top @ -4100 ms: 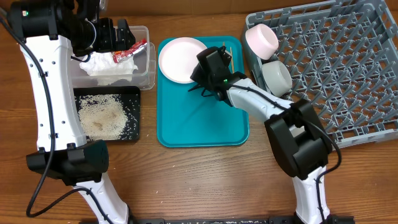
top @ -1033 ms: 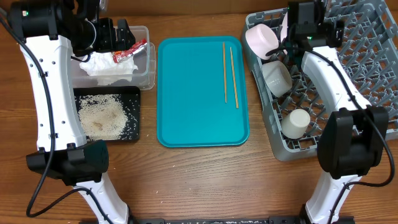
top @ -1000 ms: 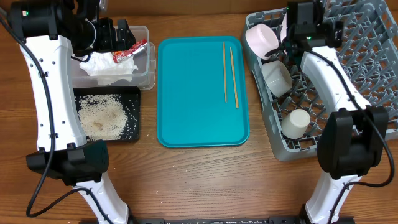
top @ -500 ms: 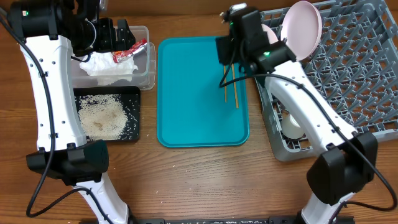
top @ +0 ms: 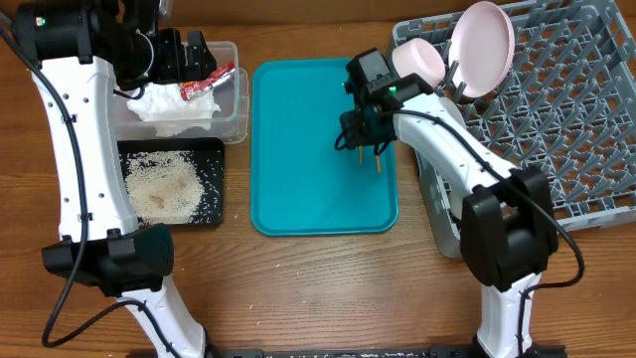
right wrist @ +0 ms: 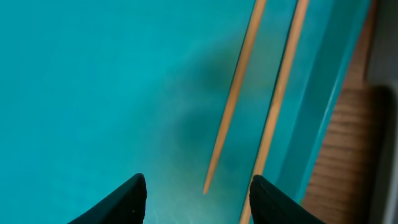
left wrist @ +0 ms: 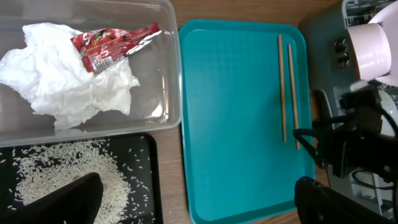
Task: Sort waste into correct bins and load items into the dishwasher
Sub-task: 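Reach right gripper to the chopsticks on the teal tray and grasp one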
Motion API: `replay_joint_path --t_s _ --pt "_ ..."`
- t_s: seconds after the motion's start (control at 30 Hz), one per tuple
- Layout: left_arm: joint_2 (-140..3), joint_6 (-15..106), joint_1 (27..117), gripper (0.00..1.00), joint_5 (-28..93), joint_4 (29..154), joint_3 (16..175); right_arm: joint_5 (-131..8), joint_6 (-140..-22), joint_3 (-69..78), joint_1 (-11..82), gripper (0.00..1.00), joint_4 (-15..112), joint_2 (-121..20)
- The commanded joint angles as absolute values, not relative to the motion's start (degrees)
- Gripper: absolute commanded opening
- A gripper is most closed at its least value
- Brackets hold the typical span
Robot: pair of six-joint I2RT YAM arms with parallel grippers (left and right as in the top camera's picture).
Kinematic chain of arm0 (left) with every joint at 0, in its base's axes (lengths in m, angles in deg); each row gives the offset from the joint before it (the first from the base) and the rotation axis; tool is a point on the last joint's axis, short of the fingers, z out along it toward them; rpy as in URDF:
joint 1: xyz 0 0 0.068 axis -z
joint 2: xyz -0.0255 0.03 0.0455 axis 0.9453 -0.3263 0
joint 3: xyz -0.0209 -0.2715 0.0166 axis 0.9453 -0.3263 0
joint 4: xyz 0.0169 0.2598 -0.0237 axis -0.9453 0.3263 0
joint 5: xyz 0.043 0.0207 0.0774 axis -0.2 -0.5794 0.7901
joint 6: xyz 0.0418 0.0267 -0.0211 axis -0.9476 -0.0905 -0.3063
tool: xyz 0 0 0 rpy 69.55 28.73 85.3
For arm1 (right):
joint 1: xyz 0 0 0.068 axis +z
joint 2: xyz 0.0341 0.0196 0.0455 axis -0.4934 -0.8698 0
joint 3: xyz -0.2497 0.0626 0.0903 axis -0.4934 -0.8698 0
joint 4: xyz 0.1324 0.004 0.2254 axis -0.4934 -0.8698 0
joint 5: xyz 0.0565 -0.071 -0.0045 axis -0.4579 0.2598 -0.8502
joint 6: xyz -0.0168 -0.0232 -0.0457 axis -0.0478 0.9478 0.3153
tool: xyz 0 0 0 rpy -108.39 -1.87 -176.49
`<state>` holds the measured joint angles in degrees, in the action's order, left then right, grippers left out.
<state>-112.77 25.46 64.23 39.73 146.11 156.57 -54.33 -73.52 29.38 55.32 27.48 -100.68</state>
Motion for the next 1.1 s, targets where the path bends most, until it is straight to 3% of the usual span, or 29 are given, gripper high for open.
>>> replay_joint_path --t_s 0.0,0.63,0.77,0.83,1.07 --pt "-112.77 25.78 64.6 1.0 40.14 146.03 157.01 -54.62 -74.11 29.36 55.39 0.55 27.39 -101.67" --pt "-112.75 25.8 64.6 1.0 40.14 146.03 157.01 -54.64 -74.96 29.36 55.39 0.33 29.62 -108.84" --pt "-112.75 25.78 64.6 1.0 40.14 146.03 157.01 -54.64 -76.4 29.36 55.39 0.2 29.14 -108.84" --pt "-112.75 25.78 64.6 1.0 40.14 146.03 157.01 -54.62 -77.3 29.36 55.39 0.05 28.48 -108.84" --pt "-112.75 25.78 64.6 1.0 40.14 146.03 157.01 -54.66 -77.87 29.73 55.39 0.04 26.41 -108.7"
